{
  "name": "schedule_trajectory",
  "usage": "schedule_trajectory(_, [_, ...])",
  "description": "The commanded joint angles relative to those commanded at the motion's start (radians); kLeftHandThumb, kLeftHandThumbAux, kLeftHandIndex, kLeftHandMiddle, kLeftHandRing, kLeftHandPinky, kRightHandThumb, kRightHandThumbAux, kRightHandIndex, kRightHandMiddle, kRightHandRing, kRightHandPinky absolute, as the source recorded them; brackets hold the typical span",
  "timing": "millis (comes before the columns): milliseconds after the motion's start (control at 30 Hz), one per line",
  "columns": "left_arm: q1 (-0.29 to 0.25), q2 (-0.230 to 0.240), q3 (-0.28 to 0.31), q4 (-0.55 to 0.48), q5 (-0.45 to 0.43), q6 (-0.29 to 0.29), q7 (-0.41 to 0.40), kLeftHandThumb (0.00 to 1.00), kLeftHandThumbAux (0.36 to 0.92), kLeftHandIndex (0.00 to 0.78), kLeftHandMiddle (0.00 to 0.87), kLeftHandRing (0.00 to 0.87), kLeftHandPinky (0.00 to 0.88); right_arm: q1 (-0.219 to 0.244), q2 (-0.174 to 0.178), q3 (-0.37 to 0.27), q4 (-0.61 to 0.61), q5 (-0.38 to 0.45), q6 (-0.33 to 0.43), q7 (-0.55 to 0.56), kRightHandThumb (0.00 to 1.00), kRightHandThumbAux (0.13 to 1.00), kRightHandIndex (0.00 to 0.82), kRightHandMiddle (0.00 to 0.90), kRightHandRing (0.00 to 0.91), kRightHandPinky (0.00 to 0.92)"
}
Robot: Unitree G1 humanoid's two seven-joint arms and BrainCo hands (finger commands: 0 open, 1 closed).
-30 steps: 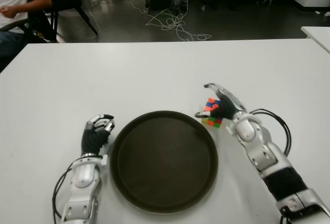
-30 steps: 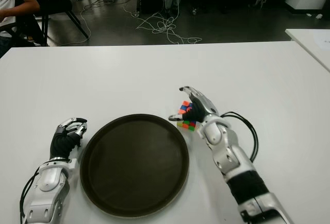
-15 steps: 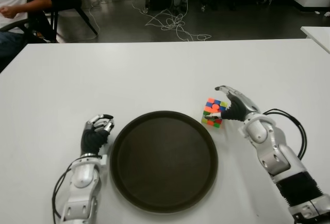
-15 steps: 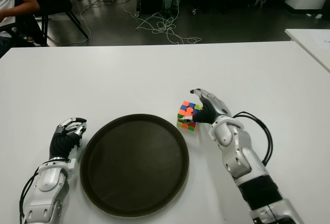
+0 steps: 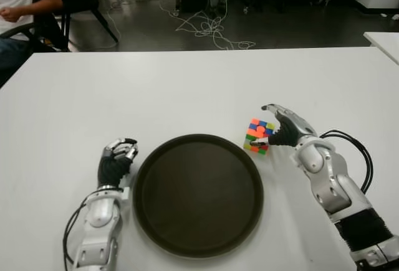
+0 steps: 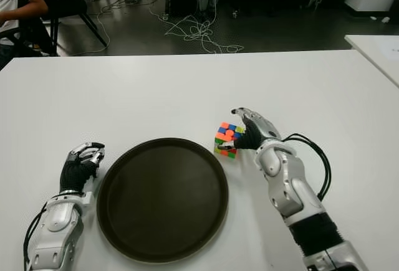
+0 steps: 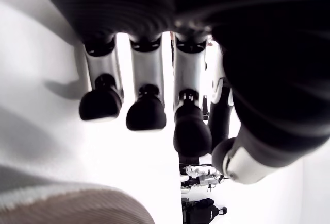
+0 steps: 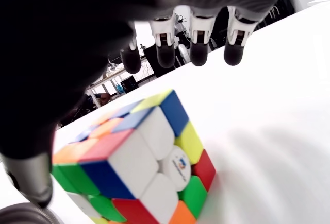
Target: Pick up the Rubik's Cube and put it in the plate
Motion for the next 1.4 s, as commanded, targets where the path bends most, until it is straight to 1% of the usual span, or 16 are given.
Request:
schedule_trajectory(200, [0.0, 0.0, -0.004, -0.007, 0.011, 0.011, 0.009, 0.708, 0.705, 0.444, 0.805, 0.817, 0.811, 0.001, 0.0, -0.003, 0.002, 0.0, -0.01, -0.007, 0.0, 0.632, 0.0, 0.0, 0.0, 0.0])
schedule_trajectory(467, [0.001, 0.002, -0.004, -0.004, 0.009, 0.001, 0.001, 0.708, 0.705, 0.443, 0.806, 0.814, 0.806, -0.001, 0.002, 0.0, 0.002, -0.004, -0.006, -0.006, 0.0, 0.608, 0.0, 0.0, 0.0, 0.0])
schedule_trajectory(667, [0.001, -0.005, 0.001, -0.005, 0.0, 0.001, 0.001, 0.709, 0.705, 0.443, 0.808, 0.816, 0.808, -0.001, 0.004, -0.001, 0.009, -0.002, -0.02, -0.017, 0.0, 0.617, 0.0, 0.0, 0.0, 0.0])
schedule_trajectory(933, [0.001, -0.005, 0.0, -0.006, 0.001, 0.004, 0.004, 0.708, 0.705, 0.443, 0.804, 0.813, 0.802, -0.003, -0.005, 0.005, 0.009, -0.006, -0.038, -0.011, 0.0, 0.602, 0.0, 0.0, 0.0, 0.0])
schedule_trajectory(1200, [0.001, -0.003, -0.001, -0.003, 0.002, 0.004, 0.001, 0.708, 0.705, 0.444, 0.804, 0.815, 0.809, 0.0, -0.002, -0.005, 0.009, 0.005, -0.065, -0.017, 0.0, 0.611, 0.0, 0.0, 0.0, 0.0])
schedule_trajectory(1300, [0.0, -0.004, 0.002, 0.003, -0.002, -0.002, -0.001, 0.709, 0.705, 0.444, 0.801, 0.813, 0.804, -0.007, -0.002, -0.001, -0.002, 0.002, -0.042, 0.01, 0.0, 0.611, 0.0, 0.0, 0.0, 0.002])
schedule_trajectory(1400, [0.0, -0.004, 0.001, 0.004, -0.002, -0.003, 0.0, 0.709, 0.705, 0.443, 0.796, 0.808, 0.793, -0.012, -0.003, 0.001, 0.001, 0.002, -0.04, 0.017, 0.0, 0.612, 0.0, 0.0, 0.0, 0.009])
